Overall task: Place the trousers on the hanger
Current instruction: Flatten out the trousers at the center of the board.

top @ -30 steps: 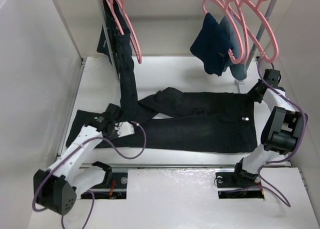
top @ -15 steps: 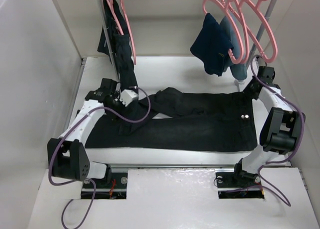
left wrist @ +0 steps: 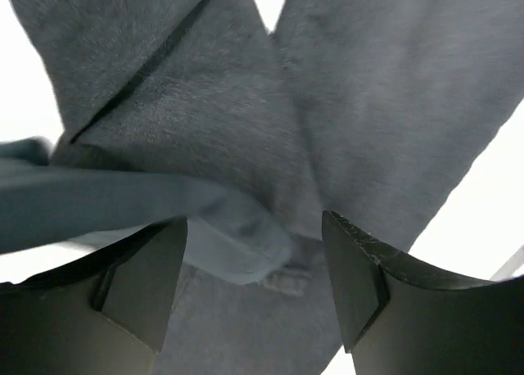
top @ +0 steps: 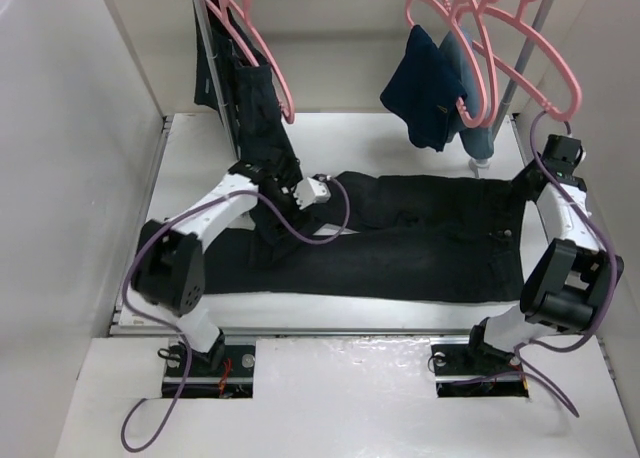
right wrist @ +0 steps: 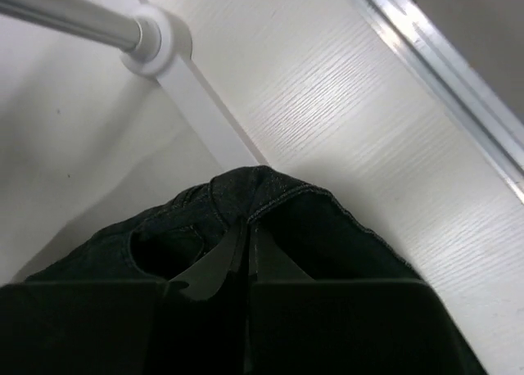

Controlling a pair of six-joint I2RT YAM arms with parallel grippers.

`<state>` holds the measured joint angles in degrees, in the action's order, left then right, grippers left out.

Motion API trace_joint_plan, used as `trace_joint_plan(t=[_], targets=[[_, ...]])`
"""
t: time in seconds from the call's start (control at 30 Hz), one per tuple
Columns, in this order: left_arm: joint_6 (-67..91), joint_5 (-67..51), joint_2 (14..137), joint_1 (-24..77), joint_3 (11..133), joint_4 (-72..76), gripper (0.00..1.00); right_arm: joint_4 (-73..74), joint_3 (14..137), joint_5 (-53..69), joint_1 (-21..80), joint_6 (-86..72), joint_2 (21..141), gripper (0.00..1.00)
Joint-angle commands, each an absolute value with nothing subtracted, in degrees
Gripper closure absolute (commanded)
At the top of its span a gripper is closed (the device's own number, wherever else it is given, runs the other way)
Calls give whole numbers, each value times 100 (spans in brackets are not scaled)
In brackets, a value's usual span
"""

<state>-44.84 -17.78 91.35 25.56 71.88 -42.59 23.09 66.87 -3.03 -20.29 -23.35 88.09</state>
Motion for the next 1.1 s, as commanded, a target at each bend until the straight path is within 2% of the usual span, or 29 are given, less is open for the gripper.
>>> trace_joint_plan(t=[0.0,0.13,0.2,0.3,0.53,0.7,0.8,0.93,1.07], targets=[[-3958,-1968,9534,2750,7847,-3754,37,2232,6838,-554,-2118,-2304,8499,100],[-3106,-1601,9948,3207,8323,-2780,33,2347,6838,-615,-2118,-2251,8499,100],[-3015,-1126,10115,3322,8446,-2280,27,2347,6785,-668,-2118,-2250,8438,100],[-3084,-783,10310,3568,8578,-1786,24,2347,6785,-668,-2171,-2250,8385,100],[-3945,-1308,10626,4104,8640,-2073,18,2399,6732,-668,-2171,-2197,8332,100],[-3753,-1529,10679,4166,8447,-1706,15,2452,6627,-668,-2171,-2145,8279,100],[-3753,-1608,10888,4052,8516,-1591,12,2452,6574,-615,-2171,-2145,8279,100],[-3657,-933,11511,3562,9095,-1529,8,2452,6521,-615,-2171,-2145,8227,100],[-3112,-1001,12444,2736,10991,-2512,9,2452,6521,-615,-2171,-2092,8122,100]])
